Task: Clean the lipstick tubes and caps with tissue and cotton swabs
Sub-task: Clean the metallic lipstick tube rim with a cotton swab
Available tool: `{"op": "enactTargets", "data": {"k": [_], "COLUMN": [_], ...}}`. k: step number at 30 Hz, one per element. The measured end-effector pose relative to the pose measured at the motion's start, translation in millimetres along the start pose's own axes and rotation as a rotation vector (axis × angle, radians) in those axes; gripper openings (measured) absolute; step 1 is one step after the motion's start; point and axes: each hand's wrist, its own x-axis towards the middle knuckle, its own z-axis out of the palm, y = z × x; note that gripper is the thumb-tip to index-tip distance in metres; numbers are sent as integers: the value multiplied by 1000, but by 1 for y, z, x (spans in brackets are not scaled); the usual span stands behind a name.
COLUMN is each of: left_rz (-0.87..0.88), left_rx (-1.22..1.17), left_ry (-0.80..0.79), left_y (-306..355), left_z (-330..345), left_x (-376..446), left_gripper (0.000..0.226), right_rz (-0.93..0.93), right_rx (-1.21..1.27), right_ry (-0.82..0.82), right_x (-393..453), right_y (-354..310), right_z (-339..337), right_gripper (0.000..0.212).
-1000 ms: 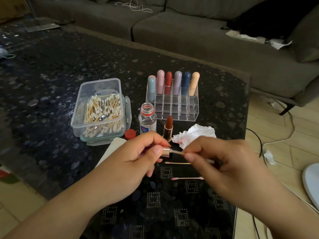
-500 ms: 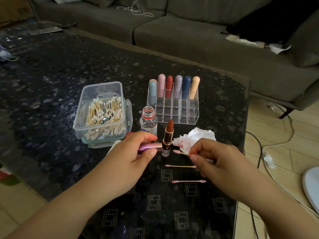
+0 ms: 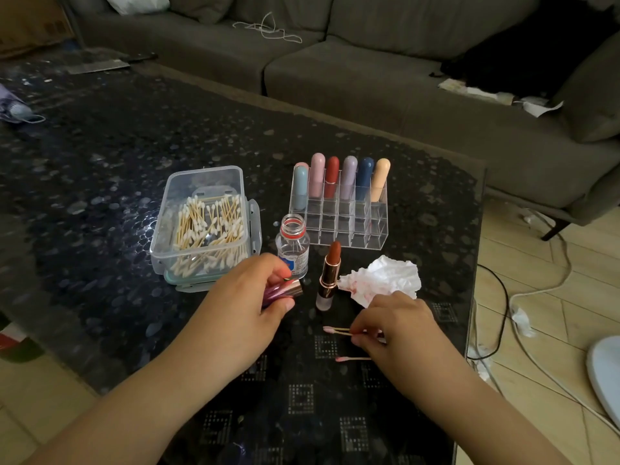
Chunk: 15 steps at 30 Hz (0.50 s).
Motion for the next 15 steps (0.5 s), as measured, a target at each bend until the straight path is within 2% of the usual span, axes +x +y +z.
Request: {"op": "enactTargets", "data": {"k": [4, 7, 11, 15], "left_rz": [-7, -18, -94, -188], "left_rx": [-14, -28, -166, -284], "left_ry": [32, 19, -7, -86], "left_y": [-1, -1, 0, 4], "left_z": [0, -2, -1, 6], "left_x": [1, 1, -1, 0], "left_gripper": [29, 21, 22, 18], "right_rz": [-19, -32, 74, 133], "right_rx": [-22, -6, 318, 492], "right_ry": [3, 2, 300, 284], "right_x": [2, 3, 8, 22], "right_y": [2, 0, -10, -19], "right_z": [3, 0, -13, -11], "right_gripper": [19, 22, 31, 45]}}
